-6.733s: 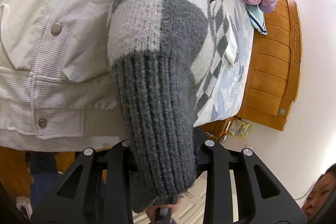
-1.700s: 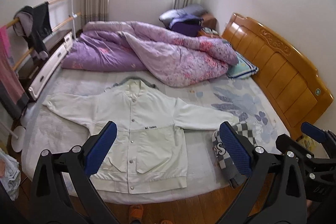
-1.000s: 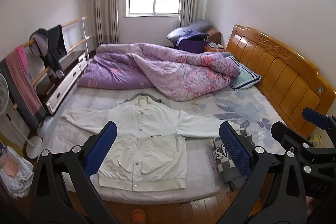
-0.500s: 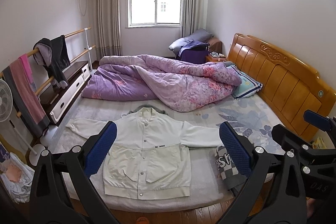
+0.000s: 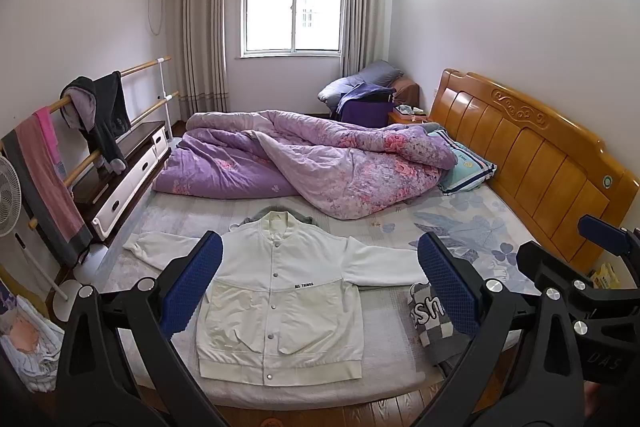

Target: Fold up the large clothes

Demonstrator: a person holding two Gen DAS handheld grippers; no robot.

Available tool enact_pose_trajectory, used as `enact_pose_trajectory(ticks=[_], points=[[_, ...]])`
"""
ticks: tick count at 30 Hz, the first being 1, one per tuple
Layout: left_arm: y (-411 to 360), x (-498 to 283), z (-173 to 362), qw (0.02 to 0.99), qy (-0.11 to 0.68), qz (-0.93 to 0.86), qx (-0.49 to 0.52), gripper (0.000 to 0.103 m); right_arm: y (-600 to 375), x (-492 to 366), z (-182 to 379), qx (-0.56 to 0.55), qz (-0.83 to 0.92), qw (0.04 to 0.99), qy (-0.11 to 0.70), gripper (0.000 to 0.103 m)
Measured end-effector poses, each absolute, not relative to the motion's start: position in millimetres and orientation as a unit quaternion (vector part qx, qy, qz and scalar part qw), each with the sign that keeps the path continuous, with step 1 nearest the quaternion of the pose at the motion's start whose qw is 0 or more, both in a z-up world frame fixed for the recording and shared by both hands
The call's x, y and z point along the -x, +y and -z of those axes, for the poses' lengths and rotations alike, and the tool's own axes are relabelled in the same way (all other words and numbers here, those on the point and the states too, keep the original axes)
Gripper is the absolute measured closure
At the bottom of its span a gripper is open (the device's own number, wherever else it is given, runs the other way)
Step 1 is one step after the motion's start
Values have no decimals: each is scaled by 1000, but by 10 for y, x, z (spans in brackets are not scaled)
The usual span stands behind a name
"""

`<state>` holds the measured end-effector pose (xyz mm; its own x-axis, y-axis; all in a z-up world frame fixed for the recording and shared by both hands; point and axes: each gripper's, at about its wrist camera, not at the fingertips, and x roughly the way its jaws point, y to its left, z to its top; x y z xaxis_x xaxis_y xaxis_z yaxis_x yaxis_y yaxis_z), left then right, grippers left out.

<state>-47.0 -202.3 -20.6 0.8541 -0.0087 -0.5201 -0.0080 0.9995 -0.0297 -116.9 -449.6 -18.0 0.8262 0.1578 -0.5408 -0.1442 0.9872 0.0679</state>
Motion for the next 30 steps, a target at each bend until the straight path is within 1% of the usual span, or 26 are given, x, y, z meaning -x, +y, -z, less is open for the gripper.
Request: enact_pose_trajectory(ticks=[30], points=[[-2029, 433, 242, 962, 273, 0, 20, 5, -4469, 1118, 183, -10, -73, 955, 288, 9]])
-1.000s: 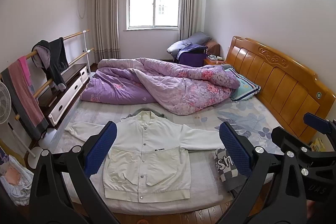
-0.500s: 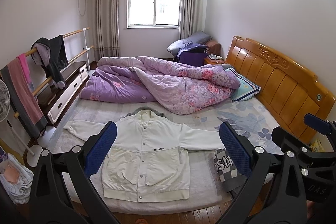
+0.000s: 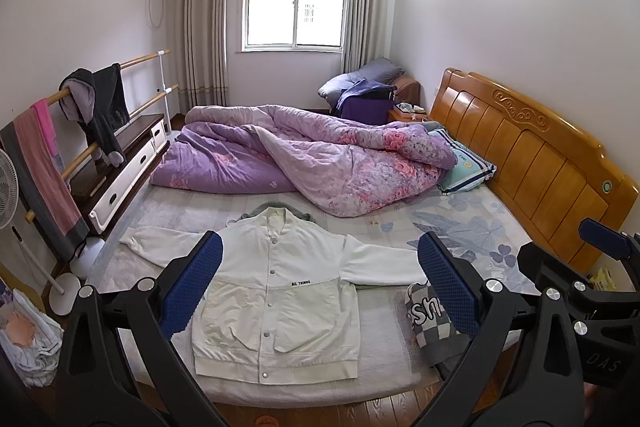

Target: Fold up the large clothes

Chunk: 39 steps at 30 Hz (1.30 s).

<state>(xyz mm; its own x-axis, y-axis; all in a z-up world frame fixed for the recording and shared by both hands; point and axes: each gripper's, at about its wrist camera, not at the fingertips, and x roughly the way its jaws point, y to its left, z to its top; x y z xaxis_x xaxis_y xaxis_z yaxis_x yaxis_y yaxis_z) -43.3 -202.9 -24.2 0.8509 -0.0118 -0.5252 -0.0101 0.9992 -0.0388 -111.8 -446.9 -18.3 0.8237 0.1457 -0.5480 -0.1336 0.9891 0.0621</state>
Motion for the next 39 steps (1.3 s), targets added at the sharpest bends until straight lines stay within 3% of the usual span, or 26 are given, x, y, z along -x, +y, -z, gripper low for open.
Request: enact_pose_trajectory(ticks=[39], points=[[-2097, 415, 330, 963, 270, -7, 14, 5, -4447, 1062, 201, -16, -76, 953, 293, 9]])
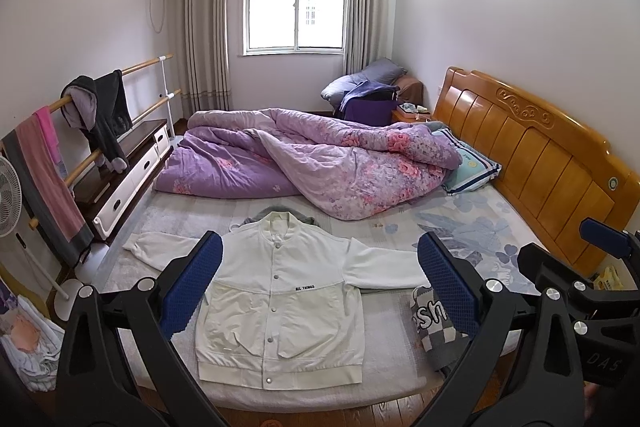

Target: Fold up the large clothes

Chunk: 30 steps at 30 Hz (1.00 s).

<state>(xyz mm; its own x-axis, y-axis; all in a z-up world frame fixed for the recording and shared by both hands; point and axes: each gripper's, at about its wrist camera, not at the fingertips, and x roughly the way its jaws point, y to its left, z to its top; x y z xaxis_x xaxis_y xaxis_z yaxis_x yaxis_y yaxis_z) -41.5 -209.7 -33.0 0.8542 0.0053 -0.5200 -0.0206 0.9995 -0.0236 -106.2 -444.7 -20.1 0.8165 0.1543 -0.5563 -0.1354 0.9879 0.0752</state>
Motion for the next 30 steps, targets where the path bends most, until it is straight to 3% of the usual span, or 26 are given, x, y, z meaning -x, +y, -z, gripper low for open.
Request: enact_pose_trajectory(ticks=[30], points=[[-2008, 244, 294, 961, 278, 1, 11, 5, -4510, 935, 194, -23, -77, 950, 301, 9]])
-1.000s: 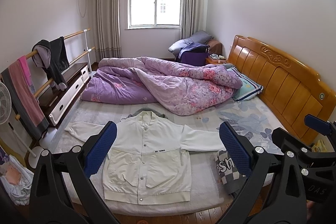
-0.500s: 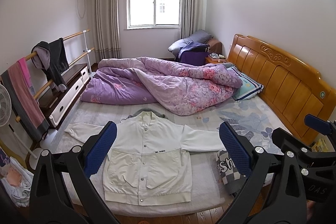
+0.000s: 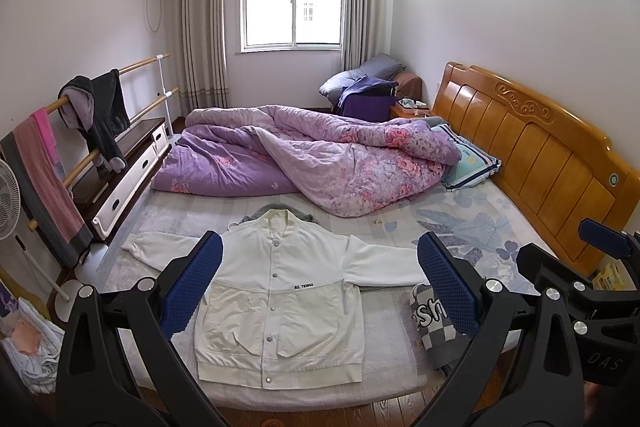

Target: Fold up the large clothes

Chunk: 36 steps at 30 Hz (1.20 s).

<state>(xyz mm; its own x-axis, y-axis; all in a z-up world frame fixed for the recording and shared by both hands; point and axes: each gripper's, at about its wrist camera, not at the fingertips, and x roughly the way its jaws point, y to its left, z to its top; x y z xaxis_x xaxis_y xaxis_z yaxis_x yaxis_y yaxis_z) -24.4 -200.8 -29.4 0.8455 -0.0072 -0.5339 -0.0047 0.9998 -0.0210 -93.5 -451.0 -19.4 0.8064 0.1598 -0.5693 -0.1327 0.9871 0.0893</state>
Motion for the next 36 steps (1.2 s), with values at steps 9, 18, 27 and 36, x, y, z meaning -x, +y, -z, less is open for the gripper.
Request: enact_pose_trajectory(ticks=[9, 18, 27, 36], points=[[-1998, 232, 299, 960, 278, 2, 10, 5, -4529, 912, 201, -25, -78, 949, 304, 9], [-1982, 226, 298, 960, 280, 3, 10, 5, -4535, 913, 200, -25, -78, 949, 304, 9], [-1970, 220, 305, 960, 280, 5, 10, 5, -4546, 910, 206, -26, -78, 949, 305, 9], [-1946, 252, 332, 961, 278, 2, 6, 5, -4552, 933, 212, -28, -76, 948, 307, 9]])
